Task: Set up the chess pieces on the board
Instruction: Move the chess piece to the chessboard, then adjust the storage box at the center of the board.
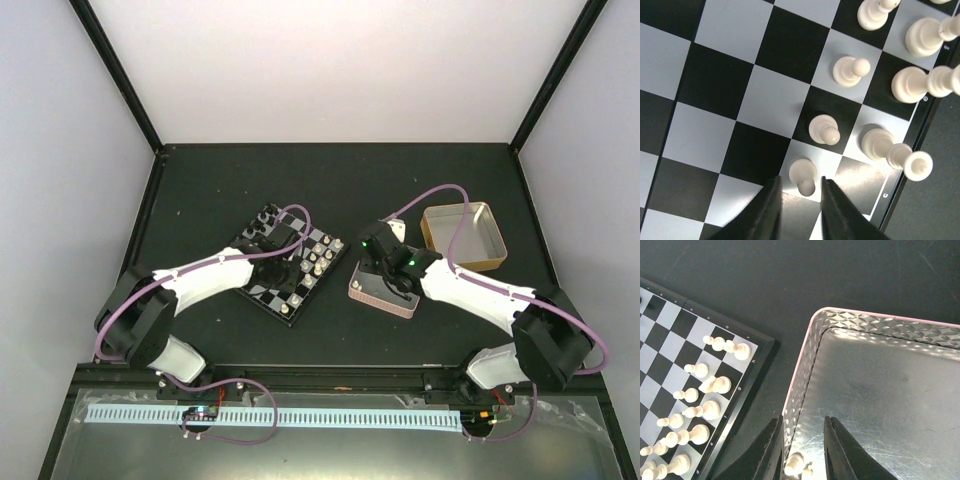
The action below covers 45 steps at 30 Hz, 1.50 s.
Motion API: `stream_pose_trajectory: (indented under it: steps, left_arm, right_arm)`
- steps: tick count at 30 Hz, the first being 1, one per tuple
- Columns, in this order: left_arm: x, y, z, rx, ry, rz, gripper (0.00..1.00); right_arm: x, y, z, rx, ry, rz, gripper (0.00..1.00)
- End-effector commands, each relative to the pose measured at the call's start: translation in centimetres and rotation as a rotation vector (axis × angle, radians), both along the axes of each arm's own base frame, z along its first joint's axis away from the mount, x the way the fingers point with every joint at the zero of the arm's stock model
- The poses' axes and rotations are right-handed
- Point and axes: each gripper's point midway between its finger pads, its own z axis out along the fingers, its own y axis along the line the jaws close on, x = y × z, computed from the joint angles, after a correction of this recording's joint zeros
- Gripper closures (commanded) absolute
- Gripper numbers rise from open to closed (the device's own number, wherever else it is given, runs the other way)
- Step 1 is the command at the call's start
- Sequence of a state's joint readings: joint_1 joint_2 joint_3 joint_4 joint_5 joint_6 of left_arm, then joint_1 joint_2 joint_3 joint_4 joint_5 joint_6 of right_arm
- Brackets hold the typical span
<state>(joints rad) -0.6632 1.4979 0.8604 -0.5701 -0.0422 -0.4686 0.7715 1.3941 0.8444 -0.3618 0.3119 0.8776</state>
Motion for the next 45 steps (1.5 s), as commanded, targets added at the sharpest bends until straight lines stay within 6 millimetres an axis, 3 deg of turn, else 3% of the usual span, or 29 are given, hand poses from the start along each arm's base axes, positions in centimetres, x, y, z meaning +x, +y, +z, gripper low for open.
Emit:
stream_pose_trajectory:
  steps: [1,4,7,13,16,20,23,25,30,37,45]
  left_arm:
    - [0.3,0.0,1.3,0.000,-0.012,0.013,0.72]
    - [0.4,-0.1,2.3,-0.017,-0.028,0.014,0.62]
    - [0.7,-0.1,4.0,-0.047,-0.061,0.029,0.58]
    - [1.8,1.3,10.1,-0.172,-0.254,0.097,0.50]
    - [2.4,2.5,13.5,-0.229,-0.405,0.125,0.46]
    - [3.0,4.1,17.3,-0.273,-0.631,0.155,0.39]
    - [3.1,5.1,19.6,-0.303,-0.762,0.172,0.30]
    - [3.2,5.4,20.7,-0.312,-0.812,0.166,0.26]
    - [4.0,4.7,21.6,-0.308,-0.844,0.123,0.24]
    - [5.8,3.3,22.0,-0.304,-0.790,0.115,0.24]
    - [7.3,1.6,22.3,-0.302,-0.733,0.068,0.25]
  right_arm:
    - [0.5,-0.5,0.6,0.002,-0.032,-0.031,0.77]
    - [0.7,-0.6,1.2,0.003,-0.047,-0.027,0.76]
    - [0.9,-1.1,1.5,0.000,-0.041,-0.018,0.75]
    - [0.3,-2.9,0.5,-0.023,0.039,0.034,0.71]
    - [-0.9,-4.3,-0.6,-0.075,0.107,0.072,0.60]
    - [-1.8,-6.2,-1.9,-0.155,0.178,0.089,0.53]
    - [-0.6,-7.1,-1.4,-0.203,0.169,0.119,0.47]
    - [0.8,-6.1,-0.4,-0.220,0.134,0.243,0.42]
    - [4.0,-6.1,-0.2,-0.362,0.106,0.400,0.39]
    - [5.1,-5.0,-3.5,-0.375,0.195,0.562,0.40]
    - [7.4,-5.8,-5.6,-0.454,0.248,0.499,0.51]
